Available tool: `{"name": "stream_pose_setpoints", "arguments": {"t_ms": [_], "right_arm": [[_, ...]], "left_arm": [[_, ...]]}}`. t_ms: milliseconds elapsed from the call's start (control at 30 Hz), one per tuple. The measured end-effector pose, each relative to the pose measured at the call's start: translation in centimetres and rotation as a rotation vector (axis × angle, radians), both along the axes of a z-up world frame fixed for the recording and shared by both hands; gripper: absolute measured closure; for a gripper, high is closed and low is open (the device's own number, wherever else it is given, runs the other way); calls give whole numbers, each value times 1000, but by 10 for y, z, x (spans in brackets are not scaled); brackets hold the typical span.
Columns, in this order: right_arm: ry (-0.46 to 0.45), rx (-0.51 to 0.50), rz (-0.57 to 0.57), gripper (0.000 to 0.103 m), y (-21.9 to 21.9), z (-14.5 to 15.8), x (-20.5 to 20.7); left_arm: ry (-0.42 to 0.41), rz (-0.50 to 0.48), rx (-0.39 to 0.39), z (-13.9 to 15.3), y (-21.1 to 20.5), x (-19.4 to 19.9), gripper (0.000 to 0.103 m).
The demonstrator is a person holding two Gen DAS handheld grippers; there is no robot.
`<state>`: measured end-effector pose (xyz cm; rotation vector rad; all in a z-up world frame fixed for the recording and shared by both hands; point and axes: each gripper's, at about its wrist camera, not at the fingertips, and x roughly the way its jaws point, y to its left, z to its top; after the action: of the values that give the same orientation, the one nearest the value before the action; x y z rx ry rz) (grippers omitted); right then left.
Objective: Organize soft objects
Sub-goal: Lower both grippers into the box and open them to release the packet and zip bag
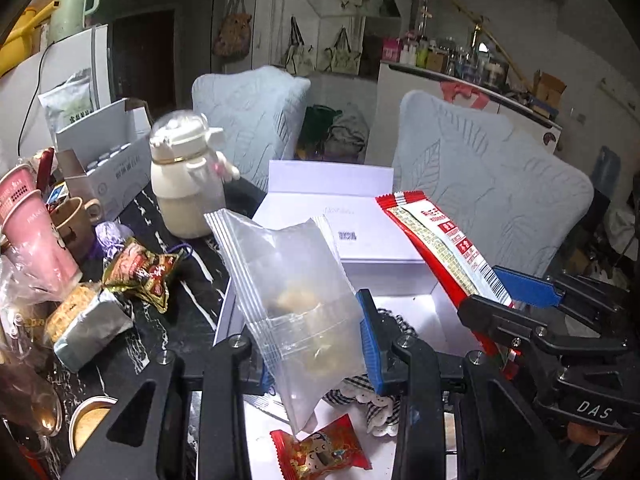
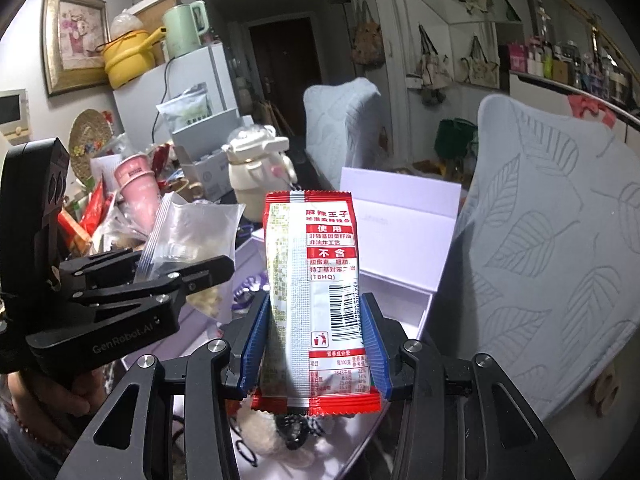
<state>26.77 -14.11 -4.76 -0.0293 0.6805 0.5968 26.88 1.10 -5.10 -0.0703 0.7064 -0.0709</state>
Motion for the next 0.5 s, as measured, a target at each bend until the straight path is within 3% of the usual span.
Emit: {"name": "stream_pose_setpoints", "arguments": {"t_ms": [500], "right_arm": [[58, -99, -6, 59, 11, -42, 17]], "left_arm": [[113, 30, 40, -42, 1, 23, 69]]}}
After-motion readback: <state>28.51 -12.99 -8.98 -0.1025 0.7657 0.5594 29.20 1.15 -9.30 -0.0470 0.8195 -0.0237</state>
